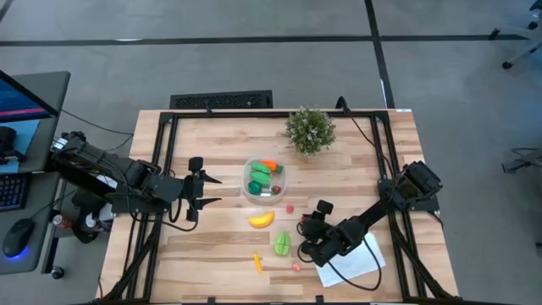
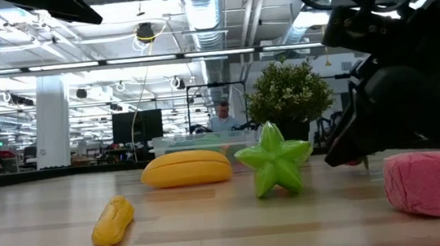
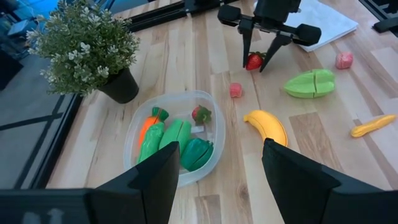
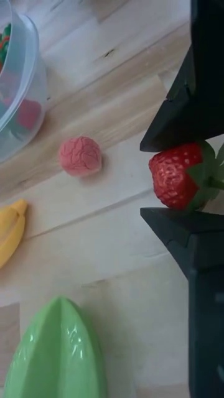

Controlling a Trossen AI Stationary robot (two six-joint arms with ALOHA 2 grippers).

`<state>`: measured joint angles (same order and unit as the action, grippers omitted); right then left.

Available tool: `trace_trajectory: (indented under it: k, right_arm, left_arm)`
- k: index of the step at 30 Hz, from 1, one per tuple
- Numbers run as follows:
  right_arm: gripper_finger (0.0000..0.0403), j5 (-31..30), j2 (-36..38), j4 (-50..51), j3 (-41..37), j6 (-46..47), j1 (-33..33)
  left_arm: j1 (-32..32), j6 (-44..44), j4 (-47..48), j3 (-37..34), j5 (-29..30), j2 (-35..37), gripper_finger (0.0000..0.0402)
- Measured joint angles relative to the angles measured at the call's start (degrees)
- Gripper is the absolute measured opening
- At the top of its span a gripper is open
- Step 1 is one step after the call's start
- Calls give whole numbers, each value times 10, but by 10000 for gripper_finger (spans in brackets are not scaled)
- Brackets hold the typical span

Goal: Pick and placing Produce into tupperware
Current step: Put the red strawberry into the transparent container

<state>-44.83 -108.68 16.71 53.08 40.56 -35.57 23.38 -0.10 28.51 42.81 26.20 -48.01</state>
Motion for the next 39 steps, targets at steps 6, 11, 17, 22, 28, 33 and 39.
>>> trace_trajectory:
  k: [6, 11, 17, 22, 28, 33, 39]
  right_arm:
    - [134, 0, 0, 0, 0, 0, 0]
    - [132, 0, 0, 4, 0, 0, 0]
    - [148, 0, 0, 4, 0, 0, 0]
    - [132, 0, 0, 4, 0, 0, 0]
    - [139, 0, 0, 4, 0, 0, 0]
    - [150, 0, 0, 4, 0, 0, 0]
    - [131, 0, 0, 4, 0, 0, 0]
  left_arm:
    - [0, -1, 0, 0, 0, 0, 219]
    - [0, -1, 0, 0, 0, 0, 219]
    - [0, -1, 0, 0, 0, 0, 219]
    - [0, -1, 0, 0, 0, 0, 219]
    - [0, -1, 0, 0, 1, 0, 219]
    - [0, -1, 0, 0, 1, 0, 219]
    - [0, -1, 0, 0, 1, 0, 219]
